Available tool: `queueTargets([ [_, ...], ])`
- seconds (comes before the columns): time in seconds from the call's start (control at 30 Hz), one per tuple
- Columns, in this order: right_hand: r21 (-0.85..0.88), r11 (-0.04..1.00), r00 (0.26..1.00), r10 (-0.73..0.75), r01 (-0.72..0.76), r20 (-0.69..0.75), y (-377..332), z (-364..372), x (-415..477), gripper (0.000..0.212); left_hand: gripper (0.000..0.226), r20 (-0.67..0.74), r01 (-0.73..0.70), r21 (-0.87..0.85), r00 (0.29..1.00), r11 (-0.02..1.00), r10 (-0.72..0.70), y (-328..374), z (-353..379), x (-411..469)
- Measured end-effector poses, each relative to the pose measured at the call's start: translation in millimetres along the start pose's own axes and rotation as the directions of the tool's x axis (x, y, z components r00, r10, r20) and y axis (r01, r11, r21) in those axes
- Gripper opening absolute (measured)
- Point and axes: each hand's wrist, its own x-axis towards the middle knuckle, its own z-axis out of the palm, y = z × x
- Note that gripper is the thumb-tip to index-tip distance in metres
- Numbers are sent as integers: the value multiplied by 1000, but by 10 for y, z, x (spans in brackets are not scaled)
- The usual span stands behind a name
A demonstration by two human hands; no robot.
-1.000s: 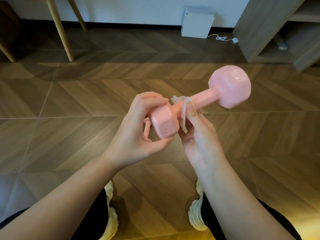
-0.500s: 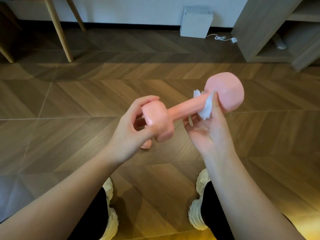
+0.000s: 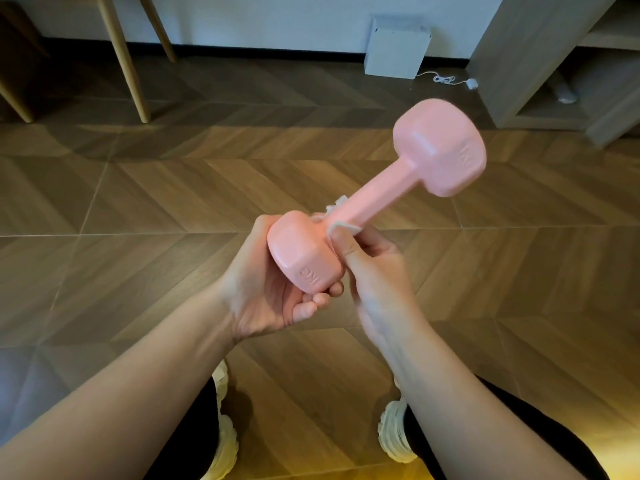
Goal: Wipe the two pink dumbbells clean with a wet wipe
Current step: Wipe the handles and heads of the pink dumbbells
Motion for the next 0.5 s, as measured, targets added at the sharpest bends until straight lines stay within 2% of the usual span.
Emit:
queueTargets([
  [0.13, 13, 1000, 999, -27, 27, -46, -8, 24, -8, 35, 56, 23, 22, -26, 1000, 999, -22, -4, -54, -22],
  [0.2, 23, 999, 998, -34, 35, -52, -18, 22, 0, 34, 61, 40, -7, -74, 999, 997, 10, -14, -64, -30],
  [0.27, 54, 998, 998, -21, 25, -66, -27, 13, 21, 33, 57, 35, -124, -50, 991, 991, 126, -34, -65, -19],
  [0.33, 130, 991, 997, 5, 5, -79, -50, -5, 52, 29, 49, -9, -265, 82, 964, 961, 267, -66, -35, 22],
  [0.4, 229, 973, 998, 11, 5, -66, -83, -18, 70, 22, 52, -89, -376, 283, 906, 882, 415, -103, -26, 80],
  [0.43, 277, 961, 998, 10, 7, -58, -104, -27, 76, 19, 56, -101, -429, 402, 857, 809, 505, -119, -26, 100],
  [0.5, 344, 939, 999, 14, 2, -44, -139, -63, 87, 18, 51, -34, -507, 636, 734, 581, 678, -133, -18, 97],
])
